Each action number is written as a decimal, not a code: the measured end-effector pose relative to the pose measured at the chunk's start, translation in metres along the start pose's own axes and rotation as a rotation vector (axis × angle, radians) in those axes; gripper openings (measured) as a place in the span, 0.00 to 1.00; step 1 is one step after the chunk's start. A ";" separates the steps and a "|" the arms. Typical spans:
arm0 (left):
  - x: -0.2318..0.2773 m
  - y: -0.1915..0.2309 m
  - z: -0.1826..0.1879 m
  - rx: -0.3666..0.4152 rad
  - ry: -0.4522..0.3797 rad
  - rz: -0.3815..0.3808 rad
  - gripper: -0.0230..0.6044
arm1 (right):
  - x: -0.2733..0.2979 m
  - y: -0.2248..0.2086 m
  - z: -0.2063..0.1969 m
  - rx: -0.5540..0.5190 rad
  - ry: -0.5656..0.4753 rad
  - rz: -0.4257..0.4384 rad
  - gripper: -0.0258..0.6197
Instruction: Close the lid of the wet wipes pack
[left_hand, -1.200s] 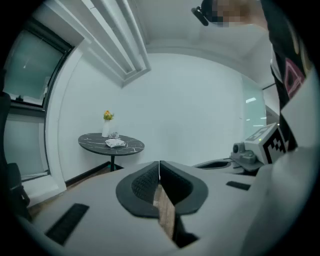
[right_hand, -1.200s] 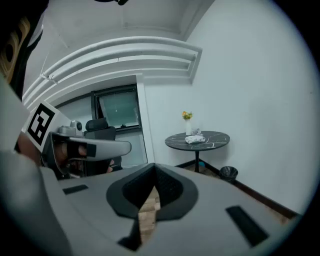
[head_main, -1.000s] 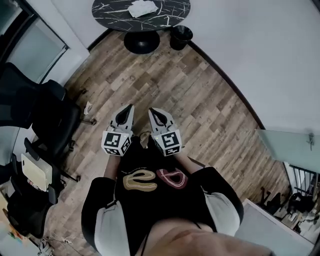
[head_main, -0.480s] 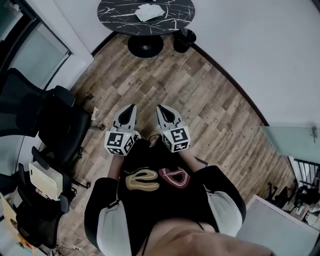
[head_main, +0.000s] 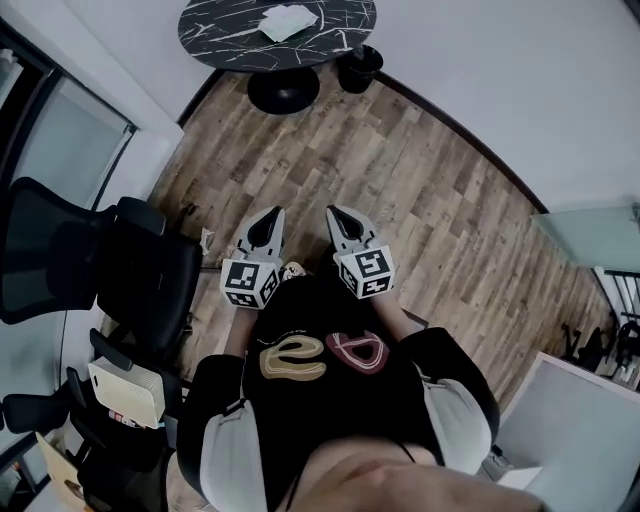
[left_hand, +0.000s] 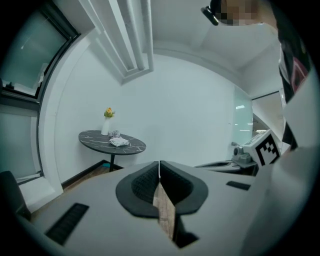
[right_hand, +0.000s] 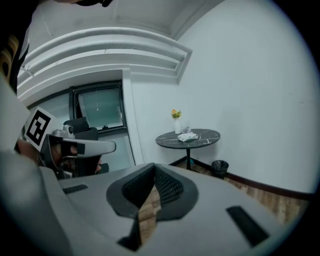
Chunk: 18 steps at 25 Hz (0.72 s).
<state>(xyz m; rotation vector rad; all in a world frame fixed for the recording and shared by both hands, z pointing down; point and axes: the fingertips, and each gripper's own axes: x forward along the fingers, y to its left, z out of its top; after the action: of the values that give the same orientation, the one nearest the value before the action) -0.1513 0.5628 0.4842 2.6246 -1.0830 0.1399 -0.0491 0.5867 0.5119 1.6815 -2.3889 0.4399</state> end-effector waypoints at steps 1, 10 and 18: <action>0.000 0.003 0.000 -0.002 -0.004 0.005 0.07 | 0.000 -0.003 -0.001 0.009 0.003 -0.013 0.06; 0.019 0.024 -0.001 -0.027 0.003 0.054 0.07 | 0.021 -0.043 0.012 -0.012 -0.007 -0.060 0.06; 0.066 0.058 0.006 -0.051 0.031 0.121 0.07 | 0.085 -0.078 0.033 -0.004 -0.001 0.016 0.06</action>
<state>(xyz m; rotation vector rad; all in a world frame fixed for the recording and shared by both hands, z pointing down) -0.1448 0.4778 0.5058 2.5038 -1.2190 0.1759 -0.0037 0.4759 0.5183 1.6623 -2.4042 0.4367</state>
